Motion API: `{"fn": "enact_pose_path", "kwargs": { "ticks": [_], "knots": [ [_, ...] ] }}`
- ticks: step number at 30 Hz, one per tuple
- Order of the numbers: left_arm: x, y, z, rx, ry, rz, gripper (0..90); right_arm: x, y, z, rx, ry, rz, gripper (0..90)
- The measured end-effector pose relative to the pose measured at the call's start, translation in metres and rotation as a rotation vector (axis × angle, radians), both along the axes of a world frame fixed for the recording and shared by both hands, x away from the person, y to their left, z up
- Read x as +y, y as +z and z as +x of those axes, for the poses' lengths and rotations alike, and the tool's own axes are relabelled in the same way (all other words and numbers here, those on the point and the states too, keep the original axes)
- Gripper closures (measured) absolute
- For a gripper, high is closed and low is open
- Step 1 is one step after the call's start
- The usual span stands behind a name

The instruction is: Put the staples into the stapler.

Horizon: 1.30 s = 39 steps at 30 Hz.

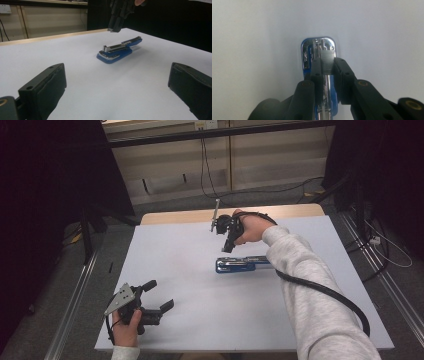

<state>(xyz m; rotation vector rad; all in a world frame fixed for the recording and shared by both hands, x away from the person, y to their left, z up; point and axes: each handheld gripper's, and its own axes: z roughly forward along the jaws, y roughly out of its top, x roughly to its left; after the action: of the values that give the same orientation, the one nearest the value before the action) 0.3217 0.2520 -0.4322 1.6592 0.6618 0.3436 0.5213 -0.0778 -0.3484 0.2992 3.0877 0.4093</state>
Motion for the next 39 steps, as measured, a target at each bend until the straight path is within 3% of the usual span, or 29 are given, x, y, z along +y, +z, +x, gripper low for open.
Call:
{"fn": "enact_pose_path", "kwargs": {
  "ticks": [17,39],
  "knots": [
    [0.0,0.0,0.0,0.007,-0.002,0.002,1.8,0.01,-0.006,0.001,0.021,0.014,0.024,78.4],
    [0.0,-0.001,0.001,0.004,-0.004,0.015,1.8,0.01,-0.027,0.0,0.032,0.02,0.034,78.3]
  ]
}}
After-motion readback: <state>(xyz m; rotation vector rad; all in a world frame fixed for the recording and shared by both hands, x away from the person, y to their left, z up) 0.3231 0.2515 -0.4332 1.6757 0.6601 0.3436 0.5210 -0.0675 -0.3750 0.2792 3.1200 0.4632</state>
